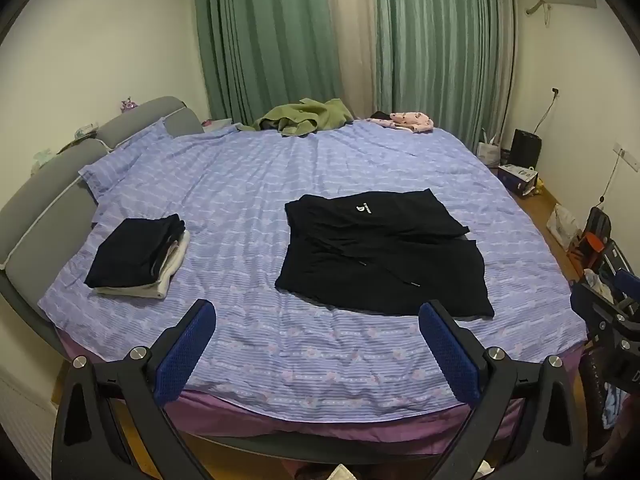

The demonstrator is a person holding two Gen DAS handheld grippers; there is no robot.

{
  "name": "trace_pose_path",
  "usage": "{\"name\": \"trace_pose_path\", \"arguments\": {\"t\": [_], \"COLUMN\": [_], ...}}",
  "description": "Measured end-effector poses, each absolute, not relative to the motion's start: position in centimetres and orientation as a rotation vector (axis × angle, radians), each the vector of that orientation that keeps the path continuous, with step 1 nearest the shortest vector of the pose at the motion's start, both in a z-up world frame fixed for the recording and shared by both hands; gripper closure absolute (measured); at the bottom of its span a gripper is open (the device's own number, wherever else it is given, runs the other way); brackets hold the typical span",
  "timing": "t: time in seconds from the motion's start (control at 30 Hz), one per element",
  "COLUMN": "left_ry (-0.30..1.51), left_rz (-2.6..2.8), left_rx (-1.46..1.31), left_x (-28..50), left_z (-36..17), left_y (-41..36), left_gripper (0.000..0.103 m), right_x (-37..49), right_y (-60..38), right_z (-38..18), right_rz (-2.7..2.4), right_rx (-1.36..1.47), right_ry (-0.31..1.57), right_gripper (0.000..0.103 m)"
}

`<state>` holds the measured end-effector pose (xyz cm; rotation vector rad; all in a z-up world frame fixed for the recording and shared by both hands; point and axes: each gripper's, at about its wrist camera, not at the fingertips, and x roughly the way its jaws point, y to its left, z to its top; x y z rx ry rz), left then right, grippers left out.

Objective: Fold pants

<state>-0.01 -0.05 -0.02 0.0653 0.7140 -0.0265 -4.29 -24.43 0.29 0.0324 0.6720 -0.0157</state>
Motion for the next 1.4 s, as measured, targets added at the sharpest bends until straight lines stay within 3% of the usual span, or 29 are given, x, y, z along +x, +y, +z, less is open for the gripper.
{"name": "trace_pose_path", "arguments": {"t": [1.4], "left_ry": [0.688], "left_rz": [-0.075], "left_rx": [0.041], "left_x": [0.7], "left_z": [1.2], "left_y": [-0.6], "left_gripper": [0.0], "right_x": [-3.7], "right_y": [-25.0], "right_z": [0.8], "right_rz": [-0.007], "right_rx": [0.049], "right_ry": [0.672], "right_gripper": [0.0]}}
